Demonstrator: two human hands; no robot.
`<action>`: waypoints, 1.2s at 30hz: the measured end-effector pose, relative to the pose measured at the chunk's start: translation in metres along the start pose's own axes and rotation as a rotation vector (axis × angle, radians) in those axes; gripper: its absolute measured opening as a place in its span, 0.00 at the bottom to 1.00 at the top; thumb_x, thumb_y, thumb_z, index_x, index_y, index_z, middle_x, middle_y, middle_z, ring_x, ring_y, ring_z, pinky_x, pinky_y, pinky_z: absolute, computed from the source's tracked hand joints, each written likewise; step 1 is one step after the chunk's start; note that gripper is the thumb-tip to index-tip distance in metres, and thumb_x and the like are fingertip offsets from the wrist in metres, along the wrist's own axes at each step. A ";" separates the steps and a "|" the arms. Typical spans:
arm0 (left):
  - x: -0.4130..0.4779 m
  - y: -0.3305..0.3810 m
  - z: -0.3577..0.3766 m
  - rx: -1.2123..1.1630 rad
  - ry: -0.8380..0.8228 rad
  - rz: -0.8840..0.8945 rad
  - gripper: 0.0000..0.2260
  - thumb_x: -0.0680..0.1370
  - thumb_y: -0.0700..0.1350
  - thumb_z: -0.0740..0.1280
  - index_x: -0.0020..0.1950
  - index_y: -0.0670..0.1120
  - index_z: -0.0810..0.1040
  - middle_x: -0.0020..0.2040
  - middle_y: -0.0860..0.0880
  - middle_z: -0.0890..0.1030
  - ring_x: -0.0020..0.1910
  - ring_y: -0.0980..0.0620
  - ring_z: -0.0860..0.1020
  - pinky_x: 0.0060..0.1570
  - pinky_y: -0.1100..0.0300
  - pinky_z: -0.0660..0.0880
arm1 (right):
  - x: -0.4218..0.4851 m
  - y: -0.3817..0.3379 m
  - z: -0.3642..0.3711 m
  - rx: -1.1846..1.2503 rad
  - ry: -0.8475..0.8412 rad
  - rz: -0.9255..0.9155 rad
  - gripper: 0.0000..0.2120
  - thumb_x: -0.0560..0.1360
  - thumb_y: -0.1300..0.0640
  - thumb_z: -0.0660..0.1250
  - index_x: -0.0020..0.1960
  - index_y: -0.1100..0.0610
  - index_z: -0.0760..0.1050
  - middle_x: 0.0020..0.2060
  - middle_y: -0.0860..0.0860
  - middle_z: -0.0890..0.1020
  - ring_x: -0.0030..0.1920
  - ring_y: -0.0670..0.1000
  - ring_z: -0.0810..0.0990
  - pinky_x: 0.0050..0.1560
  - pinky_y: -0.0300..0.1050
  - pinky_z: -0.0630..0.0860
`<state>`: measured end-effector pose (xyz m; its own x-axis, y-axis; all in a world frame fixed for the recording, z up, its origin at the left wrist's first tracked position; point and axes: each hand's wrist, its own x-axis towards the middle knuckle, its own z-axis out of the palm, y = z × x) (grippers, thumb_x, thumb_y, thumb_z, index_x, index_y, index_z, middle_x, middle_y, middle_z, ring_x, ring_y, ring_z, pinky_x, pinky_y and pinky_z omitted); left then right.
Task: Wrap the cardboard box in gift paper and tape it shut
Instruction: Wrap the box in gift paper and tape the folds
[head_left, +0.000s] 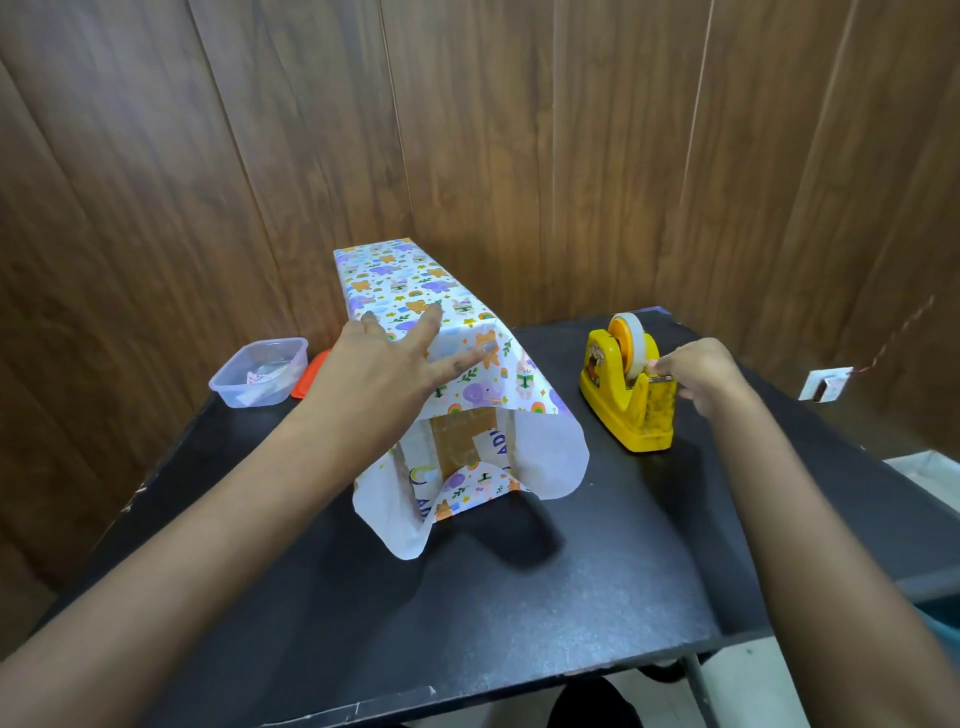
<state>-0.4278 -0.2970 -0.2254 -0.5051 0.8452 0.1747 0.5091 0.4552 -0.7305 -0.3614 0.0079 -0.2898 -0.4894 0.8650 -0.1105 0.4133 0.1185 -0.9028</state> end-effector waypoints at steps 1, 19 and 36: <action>0.000 0.000 0.000 0.006 -0.003 0.002 0.34 0.82 0.50 0.53 0.69 0.61 0.26 0.77 0.42 0.44 0.62 0.35 0.71 0.53 0.53 0.69 | 0.001 -0.002 -0.001 0.039 0.005 0.008 0.20 0.73 0.62 0.71 0.62 0.67 0.73 0.62 0.60 0.75 0.62 0.58 0.75 0.58 0.51 0.74; 0.000 0.000 0.004 0.007 0.008 0.016 0.37 0.82 0.49 0.54 0.58 0.61 0.19 0.77 0.42 0.43 0.66 0.34 0.68 0.51 0.54 0.70 | -0.021 0.050 0.006 0.539 -0.068 0.032 0.08 0.78 0.59 0.65 0.40 0.60 0.74 0.36 0.54 0.80 0.35 0.48 0.78 0.34 0.37 0.76; 0.000 -0.002 0.003 -0.008 0.051 -0.002 0.36 0.81 0.49 0.55 0.69 0.61 0.25 0.77 0.41 0.48 0.58 0.37 0.74 0.49 0.53 0.69 | -0.082 0.050 0.021 0.997 -0.145 -0.010 0.11 0.79 0.66 0.59 0.38 0.61 0.71 0.24 0.50 0.76 0.30 0.47 0.71 0.28 0.37 0.77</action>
<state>-0.4309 -0.2992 -0.2262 -0.4696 0.8576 0.2095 0.5142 0.4586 -0.7248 -0.3167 -0.0670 -0.3346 -0.6055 0.7907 -0.0902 -0.3900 -0.3936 -0.8324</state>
